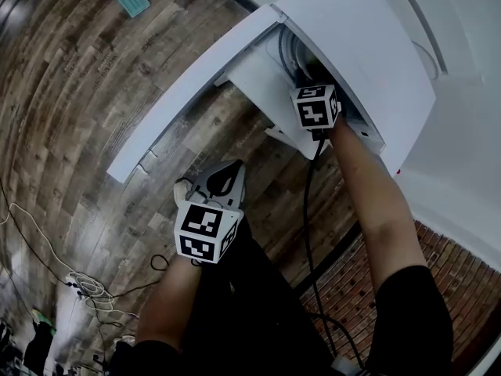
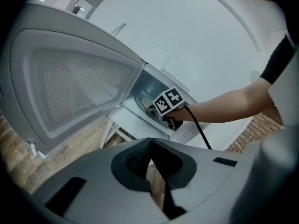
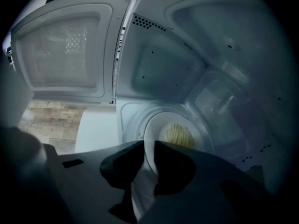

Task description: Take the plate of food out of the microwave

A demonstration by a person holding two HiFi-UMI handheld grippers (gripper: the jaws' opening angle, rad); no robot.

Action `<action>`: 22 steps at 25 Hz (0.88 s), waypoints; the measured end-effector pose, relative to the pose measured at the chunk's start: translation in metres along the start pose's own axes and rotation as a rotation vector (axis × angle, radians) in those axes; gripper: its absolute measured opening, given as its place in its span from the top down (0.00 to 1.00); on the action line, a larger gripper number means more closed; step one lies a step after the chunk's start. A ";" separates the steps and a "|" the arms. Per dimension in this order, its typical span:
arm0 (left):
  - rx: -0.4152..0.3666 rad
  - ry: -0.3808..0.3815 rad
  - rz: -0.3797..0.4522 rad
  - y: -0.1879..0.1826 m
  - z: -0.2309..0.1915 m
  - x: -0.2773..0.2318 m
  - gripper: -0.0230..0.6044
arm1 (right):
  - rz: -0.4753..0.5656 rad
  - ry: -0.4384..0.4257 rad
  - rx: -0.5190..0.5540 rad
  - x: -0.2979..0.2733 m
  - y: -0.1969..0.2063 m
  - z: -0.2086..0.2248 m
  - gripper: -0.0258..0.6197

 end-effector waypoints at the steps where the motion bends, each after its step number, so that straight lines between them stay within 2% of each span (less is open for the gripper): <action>1: 0.000 0.001 0.000 0.000 0.000 -0.001 0.97 | -0.002 -0.008 0.014 0.001 0.000 -0.002 0.84; 11: 0.029 0.000 -0.007 -0.002 -0.004 -0.012 0.97 | -0.007 -0.031 0.154 0.023 0.013 -0.027 0.87; 14: 0.041 -0.002 -0.010 -0.003 -0.004 -0.017 0.97 | 0.016 -0.008 0.243 0.029 0.018 -0.039 0.87; 22: 0.044 -0.004 -0.023 -0.003 -0.003 -0.030 0.97 | 0.050 0.093 0.377 0.044 0.029 -0.047 0.89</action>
Point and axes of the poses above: the fingertips, and each gripper's own axes: x backward along the fingers, z to its right, y out of its underside, the point moved 2 cm from there along x, backward along the fingers, and after that the axes turned 8 degrees about x, right-handed, at the moved point
